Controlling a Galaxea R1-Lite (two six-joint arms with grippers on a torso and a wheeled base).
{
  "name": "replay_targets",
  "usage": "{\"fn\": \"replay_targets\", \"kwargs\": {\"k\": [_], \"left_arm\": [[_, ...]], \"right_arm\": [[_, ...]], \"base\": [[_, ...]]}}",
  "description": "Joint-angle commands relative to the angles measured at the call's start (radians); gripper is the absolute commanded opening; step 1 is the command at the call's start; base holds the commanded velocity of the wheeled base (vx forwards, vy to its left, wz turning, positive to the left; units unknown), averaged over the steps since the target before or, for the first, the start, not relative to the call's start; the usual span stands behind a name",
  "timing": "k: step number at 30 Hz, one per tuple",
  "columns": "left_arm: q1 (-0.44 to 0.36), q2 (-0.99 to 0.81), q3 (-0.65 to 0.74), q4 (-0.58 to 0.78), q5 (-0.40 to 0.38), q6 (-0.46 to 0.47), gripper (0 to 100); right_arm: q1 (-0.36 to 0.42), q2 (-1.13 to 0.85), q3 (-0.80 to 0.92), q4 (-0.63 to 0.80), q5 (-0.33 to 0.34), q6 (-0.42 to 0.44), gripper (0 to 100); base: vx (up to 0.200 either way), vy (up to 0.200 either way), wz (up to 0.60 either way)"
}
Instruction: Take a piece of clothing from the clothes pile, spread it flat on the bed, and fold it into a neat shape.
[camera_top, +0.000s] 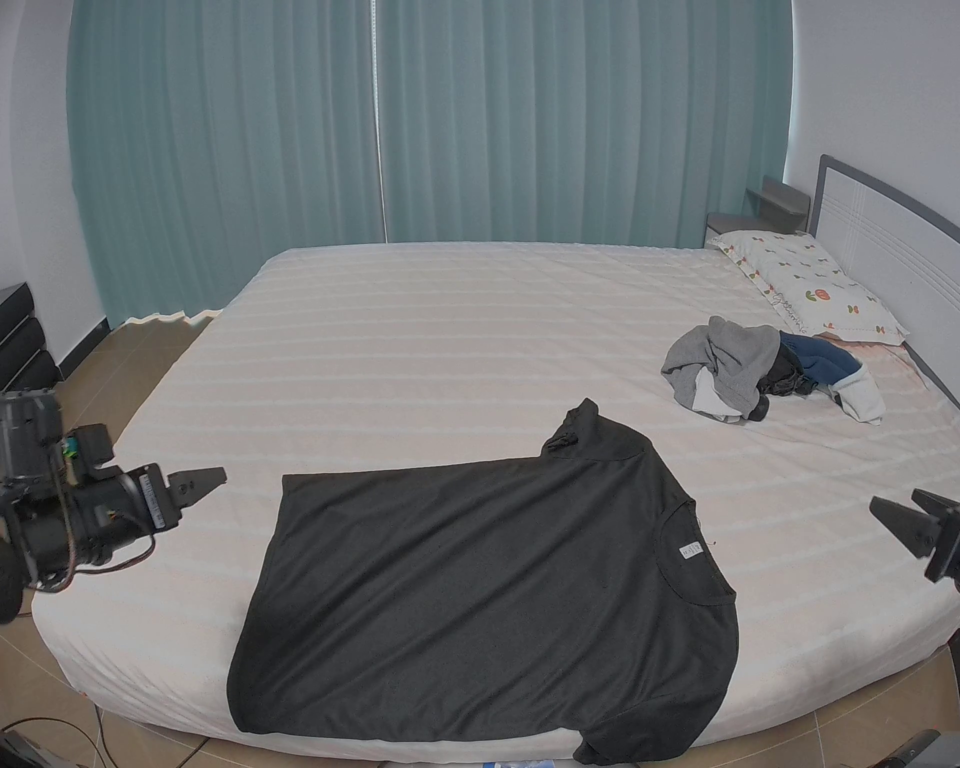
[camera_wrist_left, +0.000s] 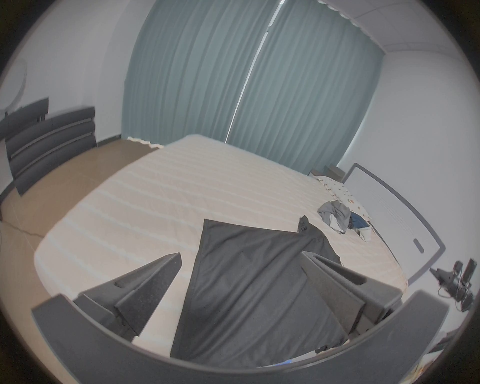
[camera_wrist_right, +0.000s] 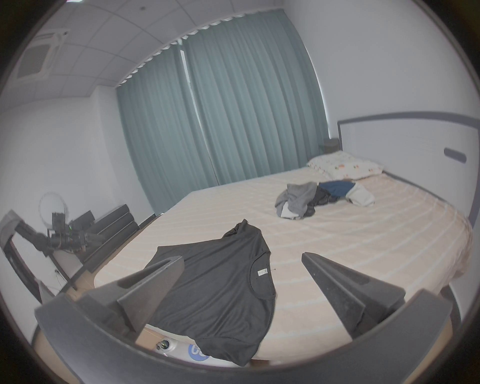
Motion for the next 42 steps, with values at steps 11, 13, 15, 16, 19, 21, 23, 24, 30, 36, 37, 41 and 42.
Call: {"fn": "replay_targets", "kwargs": {"k": [11,13,15,16,19,21,23,24,30,36,37,41,42], "left_arm": [[0.088,0.750,-0.641,0.018,-0.088,-0.203,100],[0.089,0.783,-0.690,0.044,-0.076,-0.203,100],[0.091,0.819,-0.730,0.062,-0.074,-0.207,100],[0.089,0.826,-0.736,0.064,-0.074,-0.207,100],[0.091,0.908,-0.817,0.075,-0.073,-0.239,100],[0.089,0.946,-0.857,0.076,-0.073,-0.278,100],[0.086,0.983,-0.894,0.078,-0.073,-0.310,100],[0.085,0.992,-0.903,0.078,-0.073,-0.318,100],[0.082,1.043,-0.927,0.075,-0.053,-0.364,100],[0.072,1.125,-1.000,0.072,-0.005,-0.399,100],[0.066,1.133,-1.001,0.067,-0.002,-0.402,100],[0.054,1.164,-1.035,0.069,0.007,-0.404,100],[0.053,1.165,-1.036,0.070,0.007,-0.404,100]], "right_arm": [[0.038,0.640,-0.265,-0.118,-0.016,0.322,100],[0.059,0.657,-0.271,-0.118,-0.020,0.326,100],[0.077,0.674,-0.279,-0.118,-0.028,0.326,100],[0.080,0.678,-0.279,-0.118,-0.031,0.326,100],[0.114,0.730,-0.305,-0.119,-0.062,0.330,100],[0.122,0.767,-0.323,-0.119,-0.071,0.341,100],[0.130,0.812,-0.354,-0.119,-0.082,0.347,100],[0.131,0.825,-0.365,-0.119,-0.086,0.349,100],[0.134,0.934,-0.457,-0.119,-0.113,0.361,100],[0.150,1.056,-0.570,-0.115,-0.119,0.372,100],[0.150,1.069,-0.583,-0.116,-0.122,0.372,100],[0.150,1.115,-0.626,-0.118,-0.123,0.372,100],[0.150,1.117,-0.629,-0.118,-0.123,0.372,100]], "base": [[0.000,0.000,0.00],[0.000,0.000,0.00],[0.000,0.000,0.00],[0.000,0.000,0.00],[0.000,0.000,0.00],[0.000,0.000,0.00],[0.000,0.000,0.00],[0.000,0.000,0.00],[0.000,0.000,0.00],[0.000,0.000,0.00],[0.000,0.000,0.00],[0.000,0.000,0.00],[0.000,0.000,0.00]]}}
